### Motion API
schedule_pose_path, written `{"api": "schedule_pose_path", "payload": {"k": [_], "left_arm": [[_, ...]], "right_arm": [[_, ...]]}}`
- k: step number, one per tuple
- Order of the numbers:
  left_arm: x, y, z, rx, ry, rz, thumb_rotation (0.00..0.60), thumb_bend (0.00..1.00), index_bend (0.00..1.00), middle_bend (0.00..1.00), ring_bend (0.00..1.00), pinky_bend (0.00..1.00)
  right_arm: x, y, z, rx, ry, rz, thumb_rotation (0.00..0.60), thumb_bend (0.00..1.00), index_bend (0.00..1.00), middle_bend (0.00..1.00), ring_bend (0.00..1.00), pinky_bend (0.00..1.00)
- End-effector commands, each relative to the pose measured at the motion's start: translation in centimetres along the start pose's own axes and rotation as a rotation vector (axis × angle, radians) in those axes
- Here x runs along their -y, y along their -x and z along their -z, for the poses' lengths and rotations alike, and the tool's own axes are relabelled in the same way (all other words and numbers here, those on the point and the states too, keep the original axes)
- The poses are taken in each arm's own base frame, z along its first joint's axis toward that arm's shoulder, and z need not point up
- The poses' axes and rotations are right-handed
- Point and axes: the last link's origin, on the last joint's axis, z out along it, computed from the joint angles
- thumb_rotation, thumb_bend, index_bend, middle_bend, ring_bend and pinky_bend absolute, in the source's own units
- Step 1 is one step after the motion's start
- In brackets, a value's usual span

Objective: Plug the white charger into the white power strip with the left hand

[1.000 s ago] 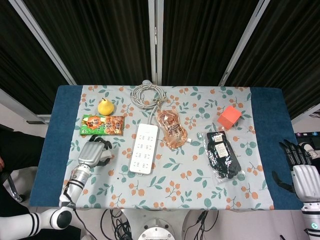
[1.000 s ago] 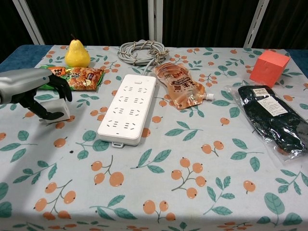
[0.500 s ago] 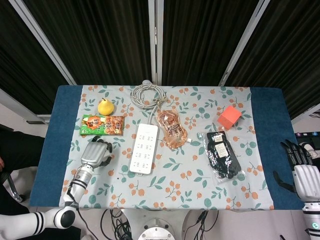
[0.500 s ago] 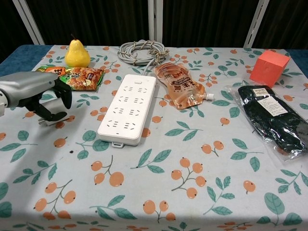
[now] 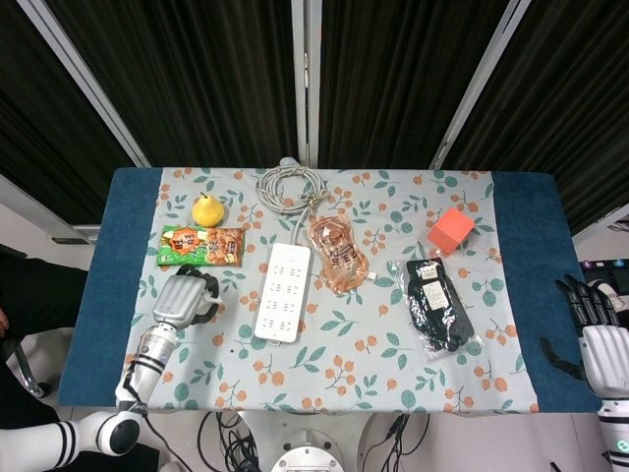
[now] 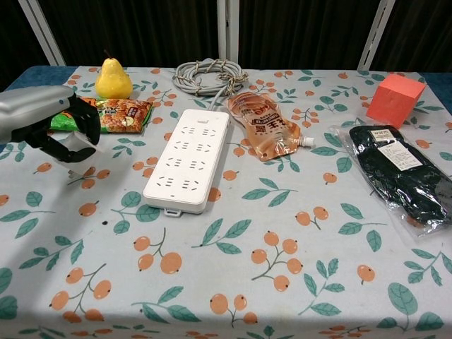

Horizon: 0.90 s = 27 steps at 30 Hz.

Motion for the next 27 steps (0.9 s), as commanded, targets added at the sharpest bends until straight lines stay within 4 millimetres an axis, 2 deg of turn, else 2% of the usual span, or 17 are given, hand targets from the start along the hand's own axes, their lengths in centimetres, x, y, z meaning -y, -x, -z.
{"api": "schedule_pose_path", "payload": {"k": [1,8,17,22,27], "left_arm": [[0.1,0.1,0.2,-0.087,0.03,0.159,0.6,0.41,0.51,0.54,0.33,0.19],[0.9,1.4,0.0,-0.187,0.079,0.33,0.6,0.4,0.5,0.53,0.33,0.17],[2.2,3.1,0.5,-0.162,0.124,0.253,0.6,0.38,0.51,0.53,0.33,0.15],[2.5,3.3,1.0,-0.164,0.141,0.24,0.6,0.38,0.51,0.52,0.33,0.14],[3.0,3.4,1.7,-0.156,0.155,0.215,0.6,0.37,0.49,0.47,0.31,0.12]], "right_arm": [[0.0,-0.1,0.1,-0.003,-0.001,0.001,0.6,0.27,0.0,0.0,0.0,0.0],[0.1,-0.1,0.2,-0.005,-0.002,0.002,0.6,0.27,0.0,0.0,0.0,0.0],[0.2,-0.2,0.3,-0.006,0.0,0.004,0.6,0.27,0.0,0.0,0.0,0.0],[0.2,-0.2,0.3,-0.009,0.001,0.004,0.6,0.27,0.0,0.0,0.0,0.0],[0.2,-0.2,0.5,-0.01,0.003,0.002,0.6,0.27,0.0,0.0,0.0,0.0]]}}
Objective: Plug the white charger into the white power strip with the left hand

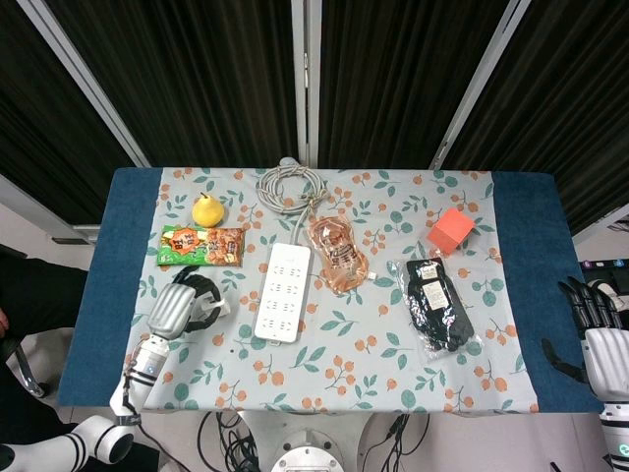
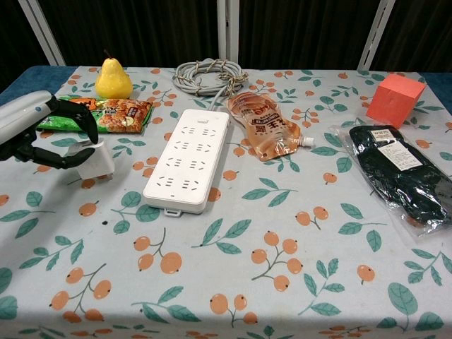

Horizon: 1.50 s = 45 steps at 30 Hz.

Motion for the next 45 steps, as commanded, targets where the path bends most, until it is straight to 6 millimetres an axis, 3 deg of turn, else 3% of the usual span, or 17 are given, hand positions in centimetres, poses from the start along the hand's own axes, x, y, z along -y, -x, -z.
{"api": "schedule_pose_path", "payload": {"k": [1,20,33,39,45], "left_arm": [[0.3,-0.1,0.4,0.015,0.003,-0.014,0.6,0.37,0.49,0.46,0.3,0.12],[0.9,-0.9,2.5,0.072,-0.019,-0.019,0.6,0.35,0.38,0.44,0.29,0.12],[-0.3,-2.6,3.6,0.015,-0.098,0.047,0.6,0.24,0.18,0.31,0.23,0.12],[-0.6,-1.8,4.1,0.039,-0.201,0.04,0.6,0.23,0.17,0.28,0.23,0.12],[-1.3,-0.7,3.8,0.055,-0.265,0.042,0.6,0.23,0.26,0.29,0.23,0.13]], "right_arm": [[0.0,0.0,0.1,-0.001,0.0,-0.001,0.6,0.27,0.0,0.0,0.0,0.0],[0.3,-0.1,0.3,-0.005,-0.009,0.0,0.6,0.27,0.0,0.0,0.0,0.0],[0.3,-0.3,0.1,-0.009,-0.014,0.007,0.6,0.27,0.0,0.0,0.0,0.0],[0.3,-0.7,-0.2,-0.015,-0.025,0.018,0.6,0.27,0.0,0.0,0.0,0.0],[0.6,-1.0,-0.5,-0.019,-0.039,0.028,0.6,0.27,0.0,0.0,0.0,0.0]]}}
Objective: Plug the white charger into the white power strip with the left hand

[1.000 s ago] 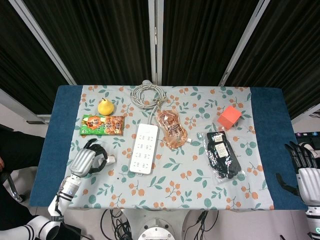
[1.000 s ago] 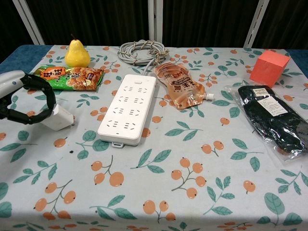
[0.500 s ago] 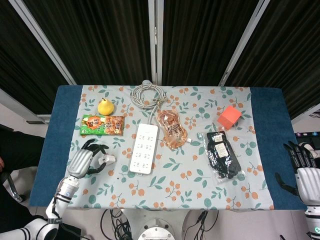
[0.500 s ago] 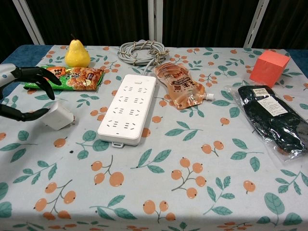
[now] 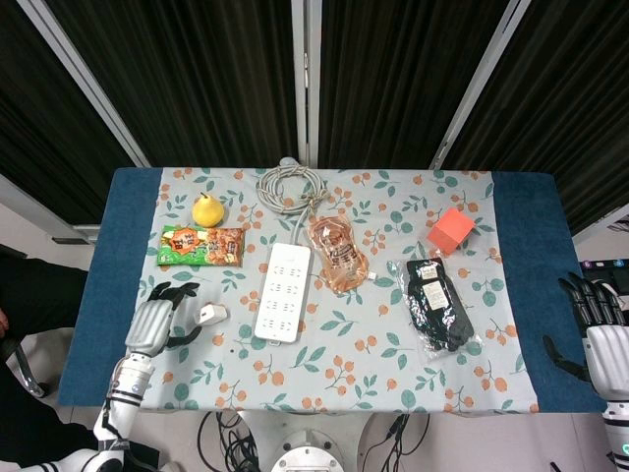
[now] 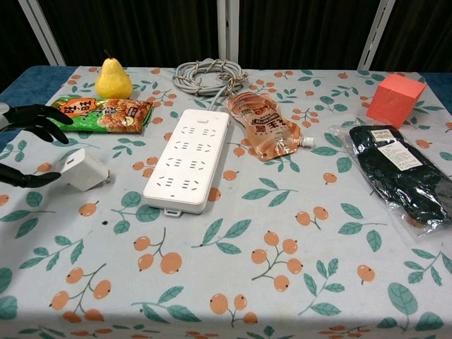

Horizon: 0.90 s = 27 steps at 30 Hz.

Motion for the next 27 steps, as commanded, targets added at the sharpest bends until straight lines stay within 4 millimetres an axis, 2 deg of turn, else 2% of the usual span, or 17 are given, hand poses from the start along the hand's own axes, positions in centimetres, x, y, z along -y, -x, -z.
{"api": "schedule_pose_path", "payload": {"k": [1,12,27], "left_arm": [[-0.7,0.7,-0.1,0.009,-0.034,0.024,0.6,0.23,0.27,0.29,0.23,0.13],[-1.0,1.8,-0.8,0.001,-0.065,0.042,0.6,0.28,0.35,0.37,0.25,0.15],[-0.9,2.0,-0.9,-0.016,-0.056,0.05,0.6,0.31,0.39,0.41,0.27,0.16]], "right_arm": [[0.1,-0.1,-0.1,-0.001,-0.003,0.001,0.6,0.27,0.0,0.0,0.0,0.0],[-0.1,-0.1,-0.1,0.0,0.0,-0.005,0.6,0.27,0.0,0.0,0.0,0.0],[-0.3,-0.1,0.0,-0.004,0.007,-0.009,0.6,0.27,0.0,0.0,0.0,0.0]]}}
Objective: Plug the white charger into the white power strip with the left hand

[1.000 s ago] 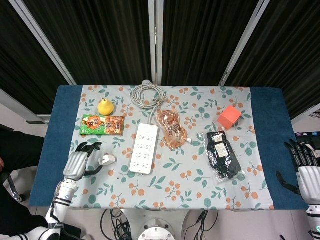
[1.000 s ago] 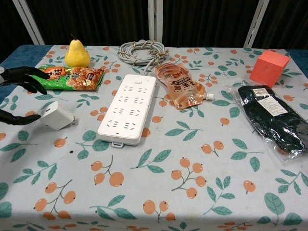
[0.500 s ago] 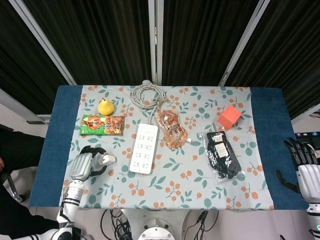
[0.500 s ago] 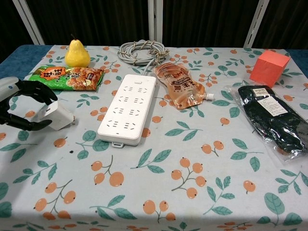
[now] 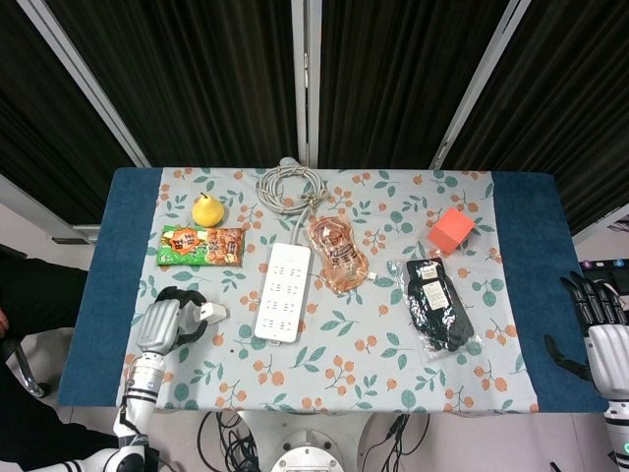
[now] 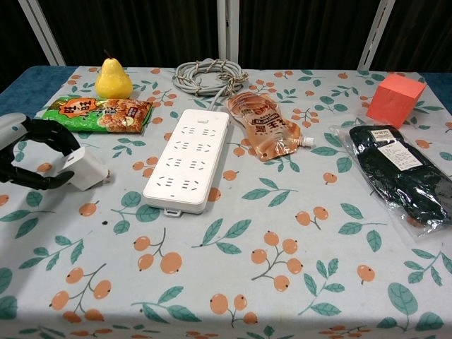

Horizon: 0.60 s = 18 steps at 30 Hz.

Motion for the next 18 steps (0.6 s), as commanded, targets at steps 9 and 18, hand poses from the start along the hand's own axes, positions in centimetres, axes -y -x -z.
{"api": "schedule_pose_path", "payload": {"k": [9,18], "left_arm": [[-0.37,0.33,-0.25,0.004,0.015,0.0,0.6,0.31,0.41,0.43,0.29,0.19],[-0.25,0.26,-0.58,0.002,0.049,0.006,0.6,0.42,0.56,0.62,0.45,0.42]], "right_arm": [[-0.1,-0.03,0.13,-0.002,0.006,0.0,0.6,0.27,0.0,0.0,0.0,0.0],[-0.14,-0.06,0.25,-0.004,0.011,-0.001,0.6,0.27,0.0,0.0,0.0,0.0]]}}
